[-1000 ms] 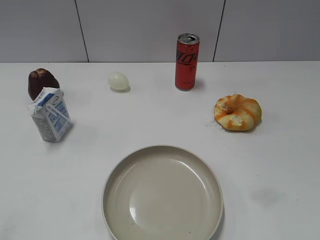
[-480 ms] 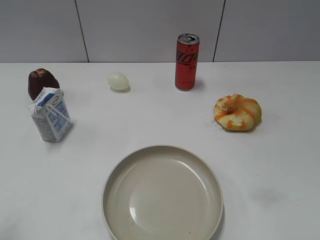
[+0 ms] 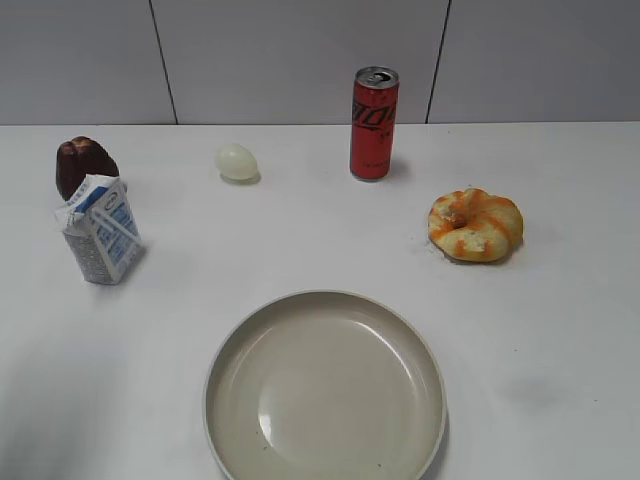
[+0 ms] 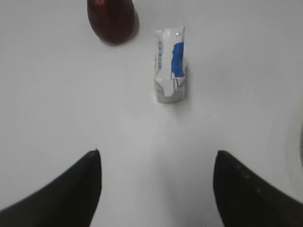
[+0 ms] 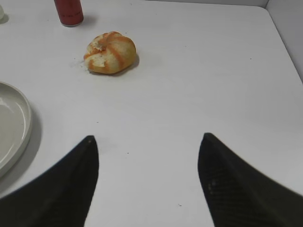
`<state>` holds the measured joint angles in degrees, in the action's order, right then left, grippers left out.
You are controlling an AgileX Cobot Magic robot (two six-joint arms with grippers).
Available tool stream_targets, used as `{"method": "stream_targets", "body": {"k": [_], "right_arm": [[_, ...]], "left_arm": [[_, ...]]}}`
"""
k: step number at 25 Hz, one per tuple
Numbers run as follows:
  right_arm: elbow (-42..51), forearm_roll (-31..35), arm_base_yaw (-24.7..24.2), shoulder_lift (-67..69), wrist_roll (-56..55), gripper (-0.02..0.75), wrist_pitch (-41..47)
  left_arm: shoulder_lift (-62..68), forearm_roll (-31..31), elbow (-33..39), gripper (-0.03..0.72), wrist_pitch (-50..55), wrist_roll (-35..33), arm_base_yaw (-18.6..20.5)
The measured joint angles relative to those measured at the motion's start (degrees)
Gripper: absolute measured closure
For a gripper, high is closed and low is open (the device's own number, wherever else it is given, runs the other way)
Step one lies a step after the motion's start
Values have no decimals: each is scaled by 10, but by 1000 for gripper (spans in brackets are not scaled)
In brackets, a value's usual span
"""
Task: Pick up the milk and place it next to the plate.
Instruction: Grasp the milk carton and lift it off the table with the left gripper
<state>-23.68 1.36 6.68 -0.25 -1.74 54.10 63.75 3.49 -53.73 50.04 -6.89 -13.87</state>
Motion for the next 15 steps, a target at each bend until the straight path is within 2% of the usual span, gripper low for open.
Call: {"method": "stream_targets", "body": {"k": [6, 15], "right_arm": [[0, 0, 0, 0, 0, 238, 0], [0, 0, 0, 0, 0, 238, 0]], "left_arm": [[131, 45, -88, 141, -3, -1, 0], [277, 38, -153, 141, -7, -7, -1]]}}
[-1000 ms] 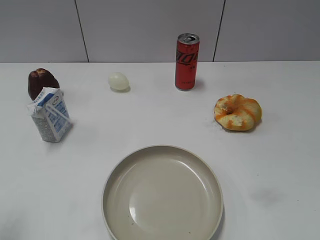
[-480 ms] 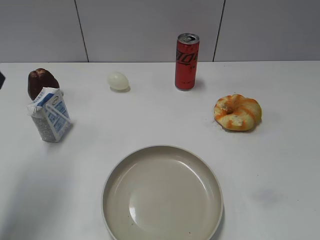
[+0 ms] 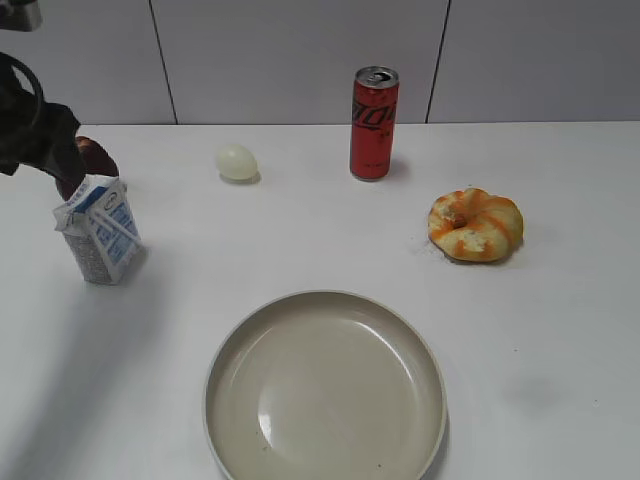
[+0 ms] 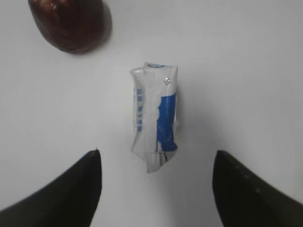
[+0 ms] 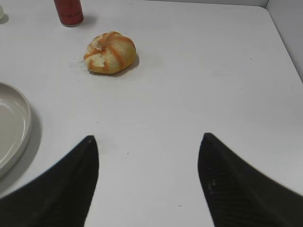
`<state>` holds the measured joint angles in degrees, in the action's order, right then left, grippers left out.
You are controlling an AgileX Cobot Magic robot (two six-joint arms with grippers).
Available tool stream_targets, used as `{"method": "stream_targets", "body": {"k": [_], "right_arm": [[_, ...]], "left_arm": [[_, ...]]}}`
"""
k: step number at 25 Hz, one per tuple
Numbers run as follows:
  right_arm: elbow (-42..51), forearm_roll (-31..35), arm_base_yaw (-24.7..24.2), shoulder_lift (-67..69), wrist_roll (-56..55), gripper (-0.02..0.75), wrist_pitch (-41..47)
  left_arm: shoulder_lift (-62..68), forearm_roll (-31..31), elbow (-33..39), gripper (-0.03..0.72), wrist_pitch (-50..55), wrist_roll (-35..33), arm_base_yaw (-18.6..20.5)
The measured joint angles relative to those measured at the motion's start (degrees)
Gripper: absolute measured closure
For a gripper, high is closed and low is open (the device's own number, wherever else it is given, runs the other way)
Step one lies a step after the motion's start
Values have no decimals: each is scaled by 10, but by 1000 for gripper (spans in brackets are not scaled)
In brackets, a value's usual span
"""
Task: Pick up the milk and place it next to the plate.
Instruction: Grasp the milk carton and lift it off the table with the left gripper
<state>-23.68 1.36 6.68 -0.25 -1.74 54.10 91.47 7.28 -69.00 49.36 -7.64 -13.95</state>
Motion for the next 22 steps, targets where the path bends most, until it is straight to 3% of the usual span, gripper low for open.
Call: {"method": "stream_targets", "body": {"k": [6, 10, 22], "right_arm": [[0, 0, 0, 0, 0, 238, 0], [0, 0, 0, 0, 0, 238, 0], [0, 0, 0, 0, 0, 238, 0]], "left_arm": [[72, -9, -39, 141, -5, -12, -6], [104, -35, -42, 141, -15, -13, -6], [178, -34, -42, 141, -65, -13, -6]]}}
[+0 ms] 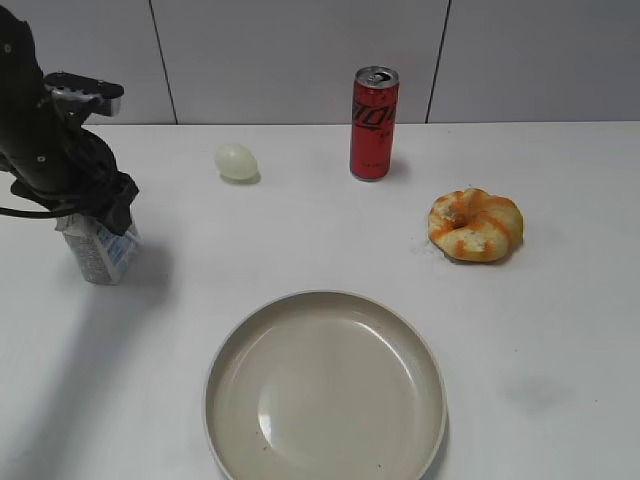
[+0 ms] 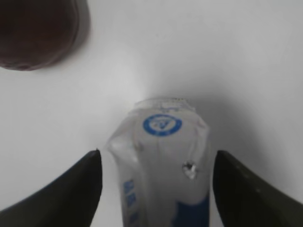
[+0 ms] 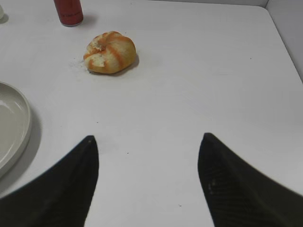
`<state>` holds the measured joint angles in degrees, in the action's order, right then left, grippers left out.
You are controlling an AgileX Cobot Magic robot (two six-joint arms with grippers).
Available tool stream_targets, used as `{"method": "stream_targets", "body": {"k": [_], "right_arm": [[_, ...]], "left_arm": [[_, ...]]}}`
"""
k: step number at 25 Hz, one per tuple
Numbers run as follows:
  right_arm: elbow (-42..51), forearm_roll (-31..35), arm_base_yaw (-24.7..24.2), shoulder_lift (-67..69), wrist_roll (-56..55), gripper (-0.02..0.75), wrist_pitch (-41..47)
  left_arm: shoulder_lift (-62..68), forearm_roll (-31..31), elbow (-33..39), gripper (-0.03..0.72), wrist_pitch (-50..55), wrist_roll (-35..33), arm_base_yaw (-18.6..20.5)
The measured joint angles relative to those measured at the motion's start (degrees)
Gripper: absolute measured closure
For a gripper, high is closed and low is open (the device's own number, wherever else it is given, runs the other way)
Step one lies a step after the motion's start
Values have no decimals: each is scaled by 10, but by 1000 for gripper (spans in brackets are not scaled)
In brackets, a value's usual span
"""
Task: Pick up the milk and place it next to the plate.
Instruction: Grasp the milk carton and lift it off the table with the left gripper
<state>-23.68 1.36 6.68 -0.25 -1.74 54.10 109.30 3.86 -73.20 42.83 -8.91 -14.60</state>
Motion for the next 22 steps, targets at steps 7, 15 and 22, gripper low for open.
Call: {"method": "stream_targets", "body": {"k": [7, 15, 22], "right_arm": [[0, 0, 0, 0, 0, 238, 0], [0, 0, 0, 0, 0, 238, 0], [0, 0, 0, 0, 0, 238, 0]], "left_arm": [[9, 7, 0, 276, -9, 2, 0], [-4, 11, 0, 409, 9, 89, -1], [-116, 3, 55, 410, 30, 167, -26]]}}
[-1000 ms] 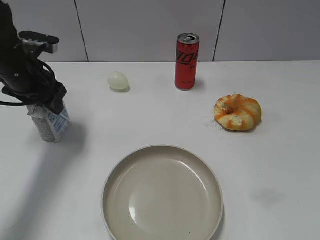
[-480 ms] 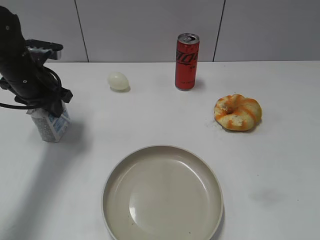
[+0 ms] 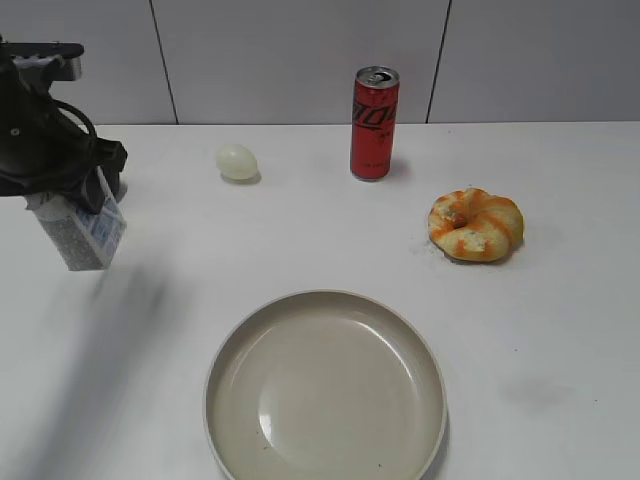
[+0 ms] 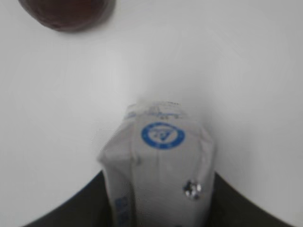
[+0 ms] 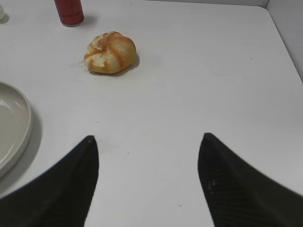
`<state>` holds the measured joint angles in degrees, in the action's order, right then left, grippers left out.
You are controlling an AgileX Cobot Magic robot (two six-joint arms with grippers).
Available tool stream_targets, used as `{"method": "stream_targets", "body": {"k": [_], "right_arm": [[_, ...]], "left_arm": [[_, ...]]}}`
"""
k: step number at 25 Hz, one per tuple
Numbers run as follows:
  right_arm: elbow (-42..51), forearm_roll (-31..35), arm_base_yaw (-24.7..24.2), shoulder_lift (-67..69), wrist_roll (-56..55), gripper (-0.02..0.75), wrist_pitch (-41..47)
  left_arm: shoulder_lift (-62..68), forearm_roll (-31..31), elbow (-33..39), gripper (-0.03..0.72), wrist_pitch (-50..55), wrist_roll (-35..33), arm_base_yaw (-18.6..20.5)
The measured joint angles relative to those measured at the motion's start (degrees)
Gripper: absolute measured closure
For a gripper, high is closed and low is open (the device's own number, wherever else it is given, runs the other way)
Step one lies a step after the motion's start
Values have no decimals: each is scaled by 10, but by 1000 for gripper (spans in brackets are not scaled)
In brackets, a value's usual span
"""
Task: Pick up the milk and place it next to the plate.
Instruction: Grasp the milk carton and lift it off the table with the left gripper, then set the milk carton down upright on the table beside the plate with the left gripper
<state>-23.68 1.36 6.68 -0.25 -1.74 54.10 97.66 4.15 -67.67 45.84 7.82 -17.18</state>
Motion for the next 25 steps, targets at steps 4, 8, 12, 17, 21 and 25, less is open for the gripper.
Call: {"method": "stream_targets", "body": {"k": [4, 8, 12, 17, 21, 25], "right_arm": [[0, 0, 0, 0, 0, 238, 0], [0, 0, 0, 0, 0, 238, 0], [0, 0, 0, 0, 0, 238, 0], [0, 0, 0, 0, 0, 238, 0], [0, 0, 0, 0, 0, 238, 0], [0, 0, 0, 0, 0, 238, 0]], "left_arm": [[-93, -11, 115, 410, -41, 81, -68], [-153, -46, 214, 410, -75, 168, -150], [-162, -71, 259, 411, -78, 225, -198], [-163, -79, 270, 411, -96, 274, -231], [-155, -80, 272, 411, -112, 286, -239], [-122, -78, 272, 411, -115, 288, -239]]}}
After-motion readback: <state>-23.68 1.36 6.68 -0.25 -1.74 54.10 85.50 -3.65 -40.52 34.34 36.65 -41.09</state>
